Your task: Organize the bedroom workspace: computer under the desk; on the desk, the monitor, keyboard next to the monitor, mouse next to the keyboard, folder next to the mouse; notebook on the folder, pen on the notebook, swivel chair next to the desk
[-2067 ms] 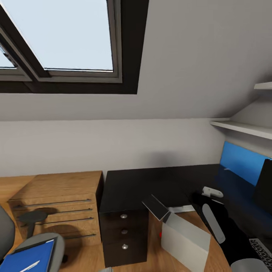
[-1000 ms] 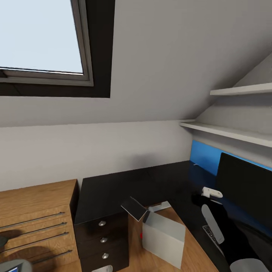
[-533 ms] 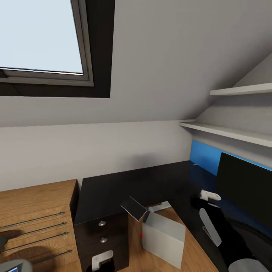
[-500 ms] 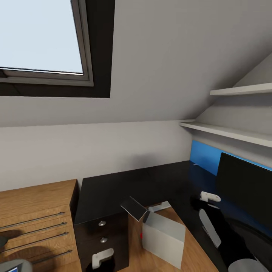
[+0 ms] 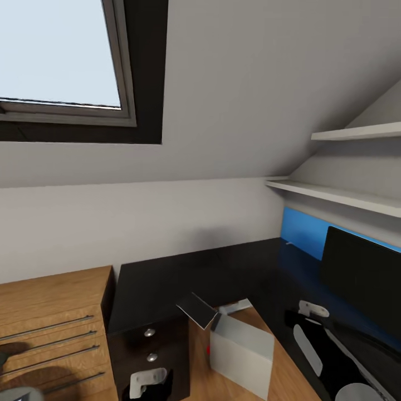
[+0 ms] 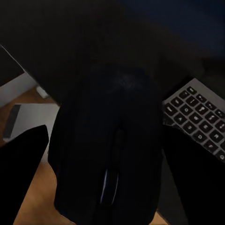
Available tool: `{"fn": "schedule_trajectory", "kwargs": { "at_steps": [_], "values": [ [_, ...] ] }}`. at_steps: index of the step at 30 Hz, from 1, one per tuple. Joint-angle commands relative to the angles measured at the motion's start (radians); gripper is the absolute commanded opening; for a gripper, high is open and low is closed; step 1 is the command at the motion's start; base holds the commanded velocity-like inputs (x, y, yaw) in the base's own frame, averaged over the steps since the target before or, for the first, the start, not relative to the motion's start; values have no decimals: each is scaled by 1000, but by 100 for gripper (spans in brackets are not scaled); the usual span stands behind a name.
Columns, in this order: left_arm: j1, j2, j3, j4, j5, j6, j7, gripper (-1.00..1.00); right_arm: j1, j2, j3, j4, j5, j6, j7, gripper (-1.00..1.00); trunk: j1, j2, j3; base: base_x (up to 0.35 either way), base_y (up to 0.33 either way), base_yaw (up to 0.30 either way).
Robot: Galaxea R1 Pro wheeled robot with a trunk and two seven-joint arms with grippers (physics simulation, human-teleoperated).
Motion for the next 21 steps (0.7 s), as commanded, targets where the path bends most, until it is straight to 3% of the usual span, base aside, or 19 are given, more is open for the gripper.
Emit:
{"fn": "schedule_trajectory", "kwargs": {
  "at_steps": [1,15,21],
  "values": [
    [-1,3,-8,-5,10,-8,5,100,-1,-1,5,5,-4,-2,-9,-100,1,-1,0,273,0,0],
    [0,6,-14,-10,10,-9,5,100,-34,-1,5,107,11,-68,-9,-100,1,-1,0,225,0,0],
    [0,6,-14,-11,10,-9,5,100,-37,0,5,122,11,-114,-10,-100,1,-1,0,50,0,0]
  ]
}}
